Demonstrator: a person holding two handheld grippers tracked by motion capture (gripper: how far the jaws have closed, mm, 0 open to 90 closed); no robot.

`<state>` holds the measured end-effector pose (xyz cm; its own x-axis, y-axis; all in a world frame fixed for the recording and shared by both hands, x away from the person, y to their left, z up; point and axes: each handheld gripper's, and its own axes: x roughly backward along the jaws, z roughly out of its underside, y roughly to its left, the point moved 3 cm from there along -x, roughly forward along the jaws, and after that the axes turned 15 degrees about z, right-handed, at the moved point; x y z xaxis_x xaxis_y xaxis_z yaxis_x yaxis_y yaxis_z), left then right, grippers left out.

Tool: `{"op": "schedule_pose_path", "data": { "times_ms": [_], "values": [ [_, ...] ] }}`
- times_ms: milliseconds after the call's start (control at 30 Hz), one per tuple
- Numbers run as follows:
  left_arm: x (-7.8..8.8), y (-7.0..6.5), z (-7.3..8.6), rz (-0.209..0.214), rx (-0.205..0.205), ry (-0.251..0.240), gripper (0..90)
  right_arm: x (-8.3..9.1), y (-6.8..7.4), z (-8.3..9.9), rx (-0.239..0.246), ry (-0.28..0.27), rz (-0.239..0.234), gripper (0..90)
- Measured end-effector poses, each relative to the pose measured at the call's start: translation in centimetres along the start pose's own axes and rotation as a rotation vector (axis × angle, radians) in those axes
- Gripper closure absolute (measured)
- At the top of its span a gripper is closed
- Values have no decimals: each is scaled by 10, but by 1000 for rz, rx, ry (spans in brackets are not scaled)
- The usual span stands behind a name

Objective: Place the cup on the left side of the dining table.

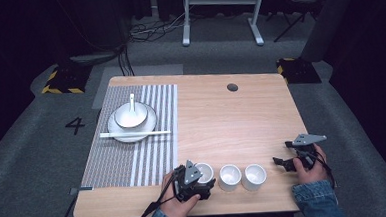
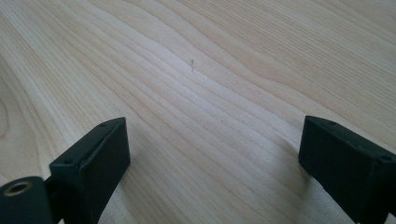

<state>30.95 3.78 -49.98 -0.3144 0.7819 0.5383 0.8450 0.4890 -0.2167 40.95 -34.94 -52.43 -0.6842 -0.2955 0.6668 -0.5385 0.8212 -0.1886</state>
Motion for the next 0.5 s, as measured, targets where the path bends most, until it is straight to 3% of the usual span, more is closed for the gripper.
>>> {"op": "schedule_pose_path", "data": {
  "times_ms": [500],
  "values": [
    [24, 7, -15, -25, -5, -33, 266, 0, 1, 0, 4, -2, -6, 88]
  ]
}}
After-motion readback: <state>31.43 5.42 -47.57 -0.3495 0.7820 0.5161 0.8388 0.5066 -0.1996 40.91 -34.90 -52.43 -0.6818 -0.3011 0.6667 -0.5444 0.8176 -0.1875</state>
